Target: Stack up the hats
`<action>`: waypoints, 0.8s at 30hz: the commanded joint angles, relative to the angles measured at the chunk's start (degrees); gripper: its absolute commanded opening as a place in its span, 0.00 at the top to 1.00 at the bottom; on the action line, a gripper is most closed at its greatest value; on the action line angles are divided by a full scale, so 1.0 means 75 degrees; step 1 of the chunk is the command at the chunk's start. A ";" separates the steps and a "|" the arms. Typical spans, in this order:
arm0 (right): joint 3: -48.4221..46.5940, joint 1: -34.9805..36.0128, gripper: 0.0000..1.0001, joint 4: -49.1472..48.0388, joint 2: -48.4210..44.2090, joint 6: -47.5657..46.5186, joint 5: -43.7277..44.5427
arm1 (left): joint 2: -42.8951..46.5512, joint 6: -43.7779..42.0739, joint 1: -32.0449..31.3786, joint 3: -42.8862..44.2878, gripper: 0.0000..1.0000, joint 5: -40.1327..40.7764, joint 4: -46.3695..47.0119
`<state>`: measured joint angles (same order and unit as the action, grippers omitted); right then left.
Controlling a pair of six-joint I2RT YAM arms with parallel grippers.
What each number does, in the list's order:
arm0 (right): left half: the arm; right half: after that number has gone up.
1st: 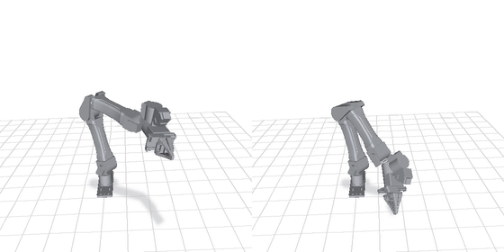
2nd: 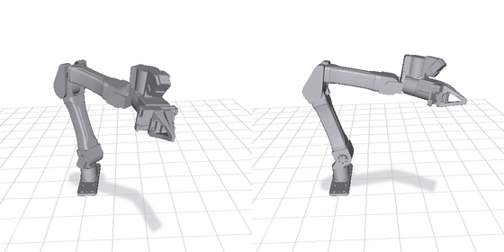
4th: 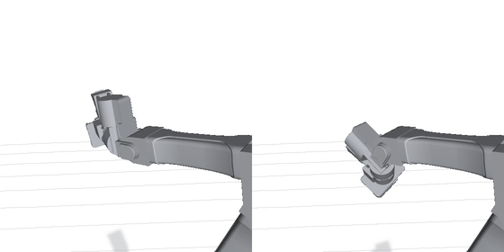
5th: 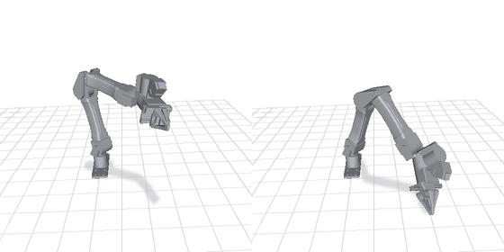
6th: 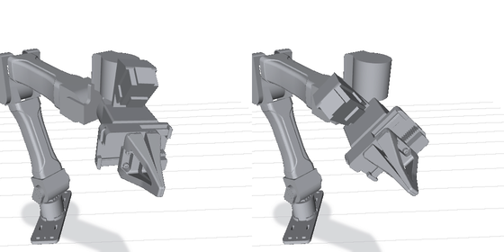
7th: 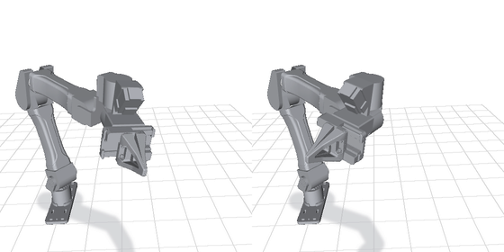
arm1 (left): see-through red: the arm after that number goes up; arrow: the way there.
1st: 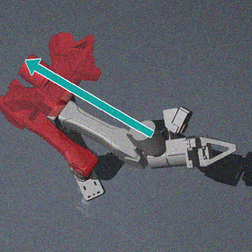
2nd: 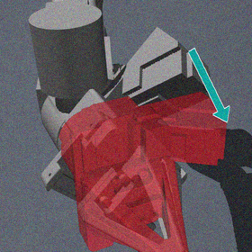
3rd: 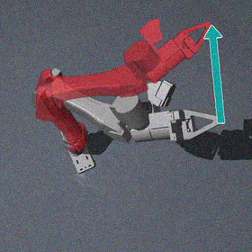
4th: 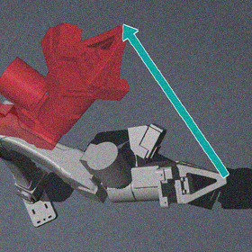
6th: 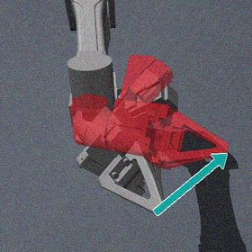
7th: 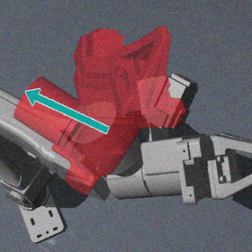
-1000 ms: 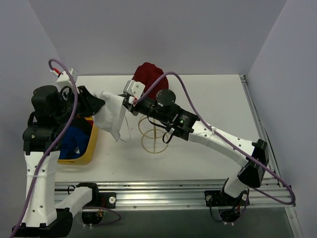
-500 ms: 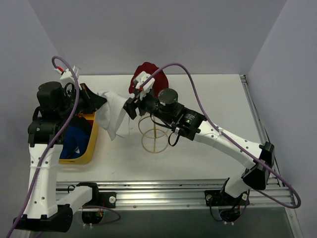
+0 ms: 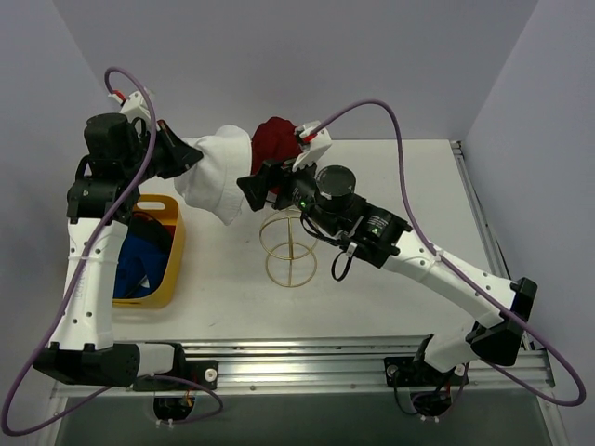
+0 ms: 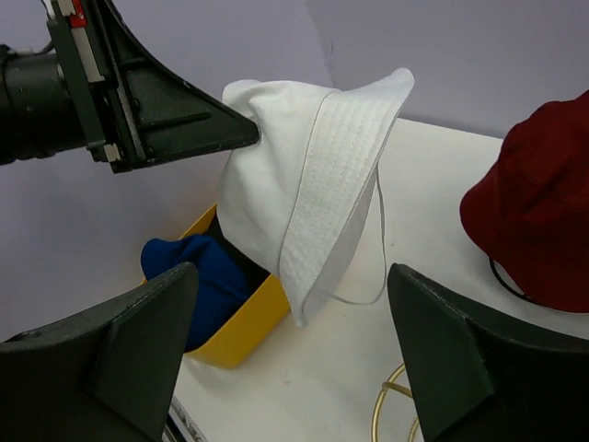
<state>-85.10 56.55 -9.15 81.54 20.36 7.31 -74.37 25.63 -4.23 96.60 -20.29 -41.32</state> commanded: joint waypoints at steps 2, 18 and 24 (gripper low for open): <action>-0.0032 -0.0122 0.21 -0.0854 0.0377 0.0625 0.0619 | -0.0127 0.0192 -0.0104 0.0292 0.98 0.0128 0.0821; -0.1684 -0.1845 0.39 -0.1534 0.2427 0.0390 -0.2310 | -0.0994 0.0321 -0.0233 0.0514 0.98 -0.0282 0.1958; -0.1685 -0.2442 0.73 -0.2377 0.2803 0.0730 -0.2999 | -0.1451 0.0461 -0.0268 0.0772 0.98 -0.0352 0.2391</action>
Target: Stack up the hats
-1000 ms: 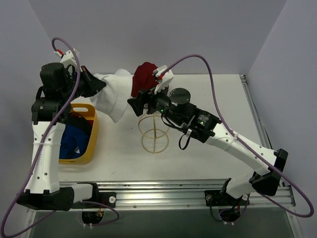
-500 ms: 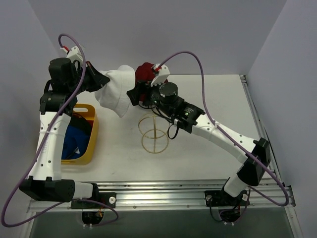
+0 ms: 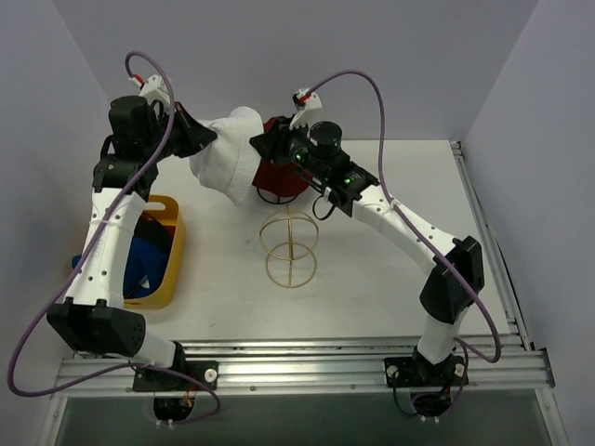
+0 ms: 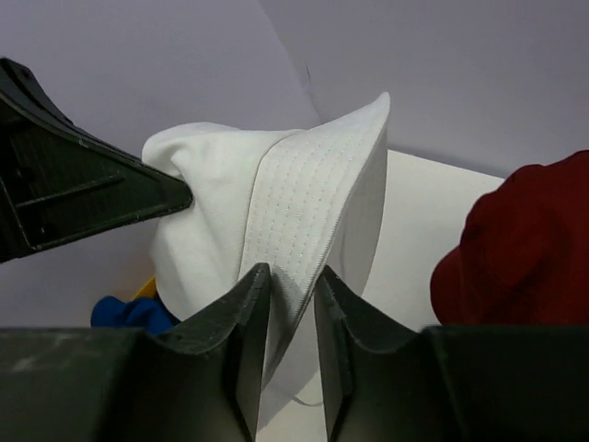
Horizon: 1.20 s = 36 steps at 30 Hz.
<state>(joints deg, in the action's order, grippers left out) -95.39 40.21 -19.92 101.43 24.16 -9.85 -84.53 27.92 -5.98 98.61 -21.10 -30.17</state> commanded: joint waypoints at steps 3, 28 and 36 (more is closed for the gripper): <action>-0.0475 -0.0660 0.94 -0.1479 0.0608 0.0878 -0.1507 | -0.0458 0.0436 -0.0058 0.0540 0.98 -0.0689 0.1583; -0.1179 -0.2841 1.00 -0.1550 0.2566 0.0985 -0.2812 | -0.4876 -0.0769 -0.1452 0.5823 0.98 0.0492 -0.0745; -0.1320 -0.3052 1.00 -0.1703 0.3093 0.1079 -0.2777 | -0.5358 -0.1180 -0.1664 0.6189 0.98 0.1139 -0.0618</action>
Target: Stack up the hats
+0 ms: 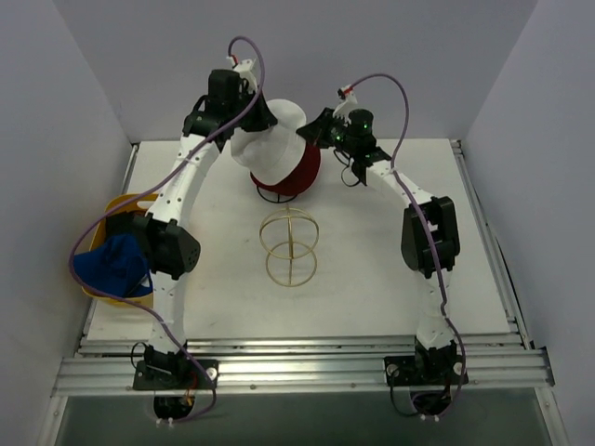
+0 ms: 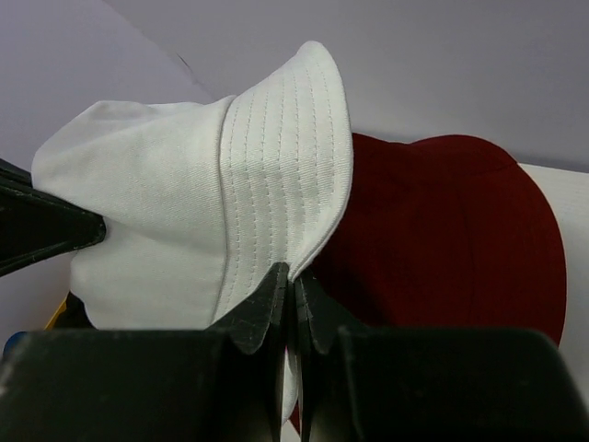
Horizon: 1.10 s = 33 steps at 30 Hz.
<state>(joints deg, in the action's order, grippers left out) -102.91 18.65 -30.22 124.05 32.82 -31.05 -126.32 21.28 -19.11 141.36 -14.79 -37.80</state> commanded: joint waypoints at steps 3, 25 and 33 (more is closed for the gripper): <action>-0.0294 -0.0284 1.00 -0.0494 0.0217 0.0042 0.0026 | 0.0167 -0.0376 0.0088 0.0313 0.95 -0.0065 0.0703; 0.0374 -0.0671 0.84 -0.1479 0.0523 0.0792 -0.0524 | 0.1023 -0.0341 0.0709 -0.1528 0.35 -0.0091 0.1278; 0.0702 -0.0648 1.00 -0.1784 0.0475 0.0968 -0.0325 | 0.1058 -0.0247 0.0709 -0.1785 0.35 -0.0044 0.1361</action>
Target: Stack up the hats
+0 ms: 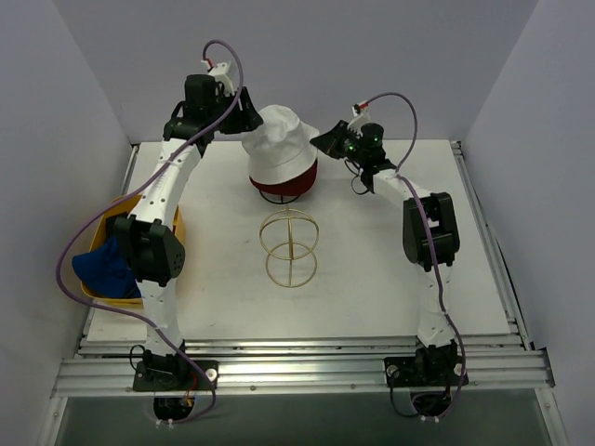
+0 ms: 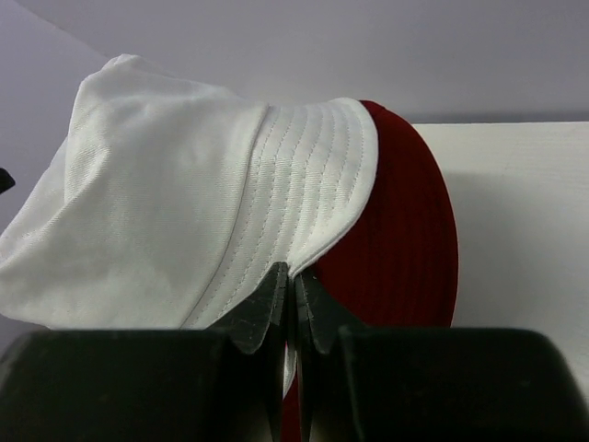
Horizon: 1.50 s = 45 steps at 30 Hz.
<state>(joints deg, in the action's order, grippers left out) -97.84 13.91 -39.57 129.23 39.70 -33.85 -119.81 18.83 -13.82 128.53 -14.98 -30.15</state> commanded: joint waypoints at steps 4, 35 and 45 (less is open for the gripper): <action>0.0318 -0.0027 1.00 -0.0746 -0.0133 0.0144 0.0059 | 0.0364 0.0149 0.0003 -0.0379 0.35 0.0180 0.0317; 0.0331 -0.0062 1.00 -0.0794 -0.0016 -0.0056 -0.0245 | -0.0502 0.0630 0.0425 -0.0368 0.46 -0.0663 0.0751; 0.0319 -0.0074 1.00 -0.0782 0.0008 -0.0044 -0.0245 | -0.0678 0.0642 0.0425 -0.0309 0.46 -0.0065 0.0434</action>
<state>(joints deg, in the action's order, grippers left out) -94.74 13.80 -42.72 129.23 40.47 -34.20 -124.86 23.40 -10.72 123.42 -16.84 -27.73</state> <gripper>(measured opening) 0.010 0.539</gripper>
